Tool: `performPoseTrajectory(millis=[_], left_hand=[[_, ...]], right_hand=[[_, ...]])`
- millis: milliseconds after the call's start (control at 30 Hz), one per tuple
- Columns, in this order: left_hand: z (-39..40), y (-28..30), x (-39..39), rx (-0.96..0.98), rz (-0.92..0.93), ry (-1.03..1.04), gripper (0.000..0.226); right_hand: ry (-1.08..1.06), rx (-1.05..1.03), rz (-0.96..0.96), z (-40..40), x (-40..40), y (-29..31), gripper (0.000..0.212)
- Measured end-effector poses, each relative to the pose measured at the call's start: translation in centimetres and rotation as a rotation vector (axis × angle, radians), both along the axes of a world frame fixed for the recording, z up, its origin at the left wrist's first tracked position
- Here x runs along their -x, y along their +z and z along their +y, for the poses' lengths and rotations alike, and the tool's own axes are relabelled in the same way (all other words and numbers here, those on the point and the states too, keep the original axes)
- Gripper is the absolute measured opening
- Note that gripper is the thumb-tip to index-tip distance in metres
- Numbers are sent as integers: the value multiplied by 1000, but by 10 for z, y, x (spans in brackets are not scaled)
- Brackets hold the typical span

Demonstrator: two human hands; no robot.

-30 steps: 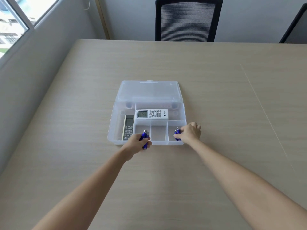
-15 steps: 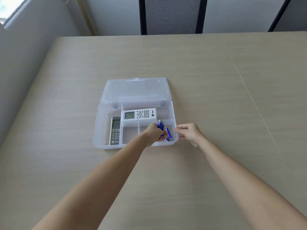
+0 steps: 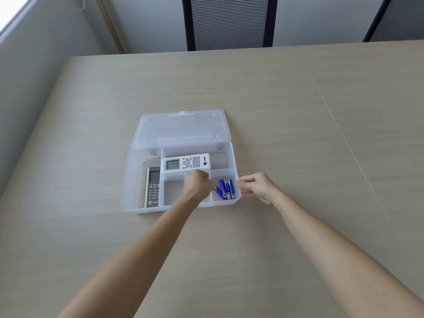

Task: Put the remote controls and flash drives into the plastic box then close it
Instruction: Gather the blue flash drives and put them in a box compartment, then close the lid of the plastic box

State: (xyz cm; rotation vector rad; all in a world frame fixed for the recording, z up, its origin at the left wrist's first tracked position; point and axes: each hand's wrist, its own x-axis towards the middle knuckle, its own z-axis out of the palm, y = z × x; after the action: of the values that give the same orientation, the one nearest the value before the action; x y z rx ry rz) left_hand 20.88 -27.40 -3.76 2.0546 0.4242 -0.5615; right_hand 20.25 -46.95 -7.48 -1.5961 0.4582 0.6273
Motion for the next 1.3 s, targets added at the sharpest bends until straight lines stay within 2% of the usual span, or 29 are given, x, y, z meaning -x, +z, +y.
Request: performPoseTrajectory(millis=[67, 133, 167, 233, 300, 367, 433, 533, 567, 600, 667, 700, 800, 867, 933, 1067, 1100, 1167, 1233, 1300], left_hand=[[37, -1, 8, -130, -226, 103, 25], [80, -8, 13, -408, -400, 171, 41], [100, -13, 15, -530, -393, 219, 47], [133, -27, 16, -637, -238, 286, 56], [151, -39, 17, -631, -126, 230, 60], [149, -48, 20, -618, -153, 152, 64], [147, -54, 20, -637, -214, 175, 65], [145, -58, 19, -687, -247, 211, 64], [147, -60, 18, -695, -247, 221, 64], [147, -61, 18, -700, -249, 229, 64], [148, -63, 17, -719, -253, 233, 63], [149, -64, 16, -728, -253, 233, 63], [147, -63, 14, -727, -246, 241, 64], [147, -62, 14, -710, -238, 239, 64], [150, -60, 15, -666, -224, 228, 63], [158, -53, 16, -469, -228, 251, 59], [163, -49, 15, -323, -225, 302, 57], [176, -35, 15, 163, -165, 518, 64], [195, -28, 18, 550, -68, 687, 82], [210, -18, 25, 723, -30, 690, 97]], right_hand=[[35, 19, 25, -1, -5, 1, 42], [52, 42, 29, 0, -16, 2, 41], [30, 50, 16, 2, -26, 2, 41], [-26, 119, -37, 12, -51, 5, 40], [-36, 248, -102, 24, -80, 5, 43], [-59, 364, -148, 26, -105, 8, 41], [-58, 395, -145, 35, -130, 8, 36], [-72, 304, -82, 48, -159, 7, 77], [-82, 289, -64, 51, -168, 2, 80], [-97, 280, -40, 52, -175, -3, 75], [-115, 239, -28, 53, -182, -10, 49], [-131, 215, -42, 55, -182, -10, 42], [-232, 186, -156, 60, -175, -1, 54], [-289, 114, -225, 64, -170, 11, 36], [-333, -49, -213, 68, -161, 35, 23], [-314, -446, -164, 52, -133, 83, 82], [-318, -529, -146, 44, -123, 90, 94], [-297, -576, -84, 29, -98, 102, 110], [-157, -460, -40, 23, -69, 108, 98], [-90, -345, -32, 27, -42, 99, 86]])
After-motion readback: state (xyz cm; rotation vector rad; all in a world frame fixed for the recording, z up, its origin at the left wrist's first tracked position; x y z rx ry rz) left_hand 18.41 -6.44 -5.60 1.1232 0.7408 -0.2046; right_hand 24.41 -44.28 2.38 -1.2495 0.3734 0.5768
